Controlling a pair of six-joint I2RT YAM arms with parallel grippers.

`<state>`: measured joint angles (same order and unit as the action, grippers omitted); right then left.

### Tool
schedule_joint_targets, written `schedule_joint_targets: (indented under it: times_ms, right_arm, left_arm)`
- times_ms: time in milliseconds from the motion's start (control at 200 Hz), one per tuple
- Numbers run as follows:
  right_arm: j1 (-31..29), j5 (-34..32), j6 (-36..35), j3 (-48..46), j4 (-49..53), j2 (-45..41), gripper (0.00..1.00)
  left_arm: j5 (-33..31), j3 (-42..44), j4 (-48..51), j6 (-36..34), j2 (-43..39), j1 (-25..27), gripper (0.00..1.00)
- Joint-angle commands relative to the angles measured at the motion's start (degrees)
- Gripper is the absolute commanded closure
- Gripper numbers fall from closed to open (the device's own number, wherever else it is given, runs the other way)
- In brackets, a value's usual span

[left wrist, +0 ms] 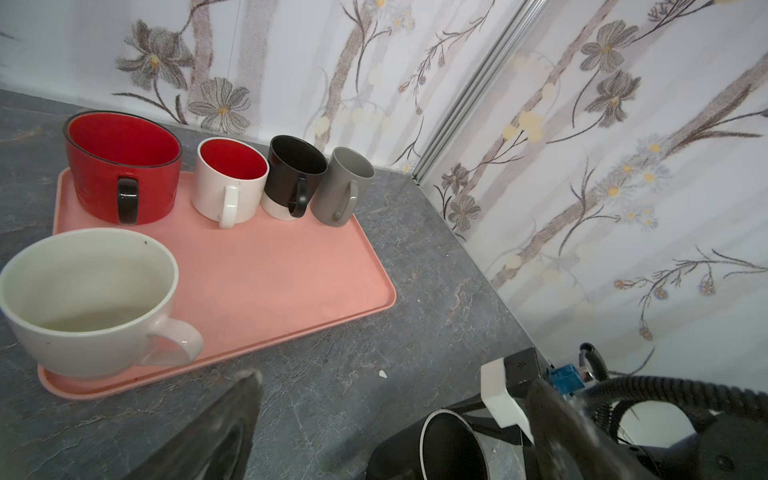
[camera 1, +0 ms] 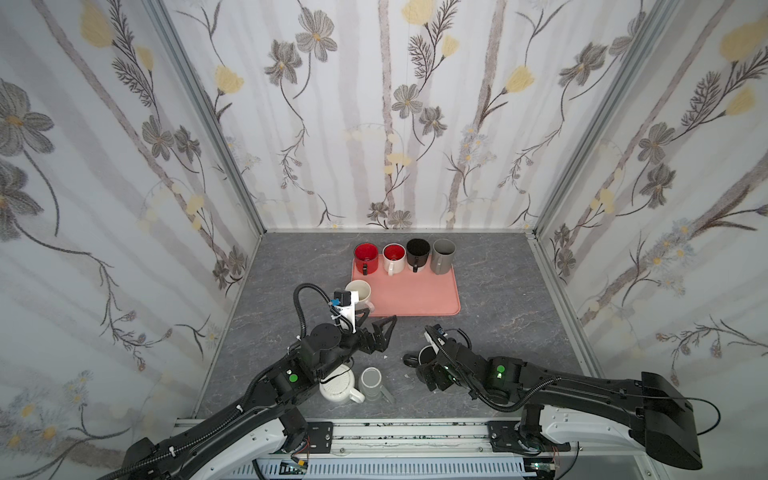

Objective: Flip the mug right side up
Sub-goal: 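Lift the black mug while the left gripper moves over it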

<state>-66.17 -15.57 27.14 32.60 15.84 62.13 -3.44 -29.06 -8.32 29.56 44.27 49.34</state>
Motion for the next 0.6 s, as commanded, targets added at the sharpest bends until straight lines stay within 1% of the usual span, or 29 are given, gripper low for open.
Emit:
schedule_joint_targets:
  times_ms: [0, 65, 130, 250, 315, 595]
  right_arm:
    - [0.27, -0.47, -0.43, -0.01, 0.01, -1.94, 0.0]
    - [0.34, -0.93, -0.04, -0.25, 0.74, -3.43, 0.0]
    - [0.43, -1.4, 0.6, -0.58, 1.19, -4.82, 0.0]
    - [0.53, -2.2, 1.94, -1.09, 1.63, -7.39, 0.0]
    - [0.52, -2.32, 2.05, -1.22, 2.62, -8.56, 0.01]
    - [0.52, -1.2, 3.33, -2.4, 5.39, -12.3, 0.02]
  left_arm:
    - [2.46, -2.79, 2.7, -1.51, 3.8, 0.01, 0.13]
    - [2.94, -4.77, 4.81, -2.08, 7.29, 0.2, 0.18]
    - [2.53, -7.04, 7.31, -2.56, 11.51, 0.77, 0.2]
    - [-0.82, -11.38, 12.69, -3.51, 19.77, 3.13, 0.23]
    - [-2.66, -12.9, 14.64, -4.02, 23.14, 4.07, 0.23]
    - [-6.63, -16.72, 17.59, -5.68, 33.38, 5.42, 0.23]
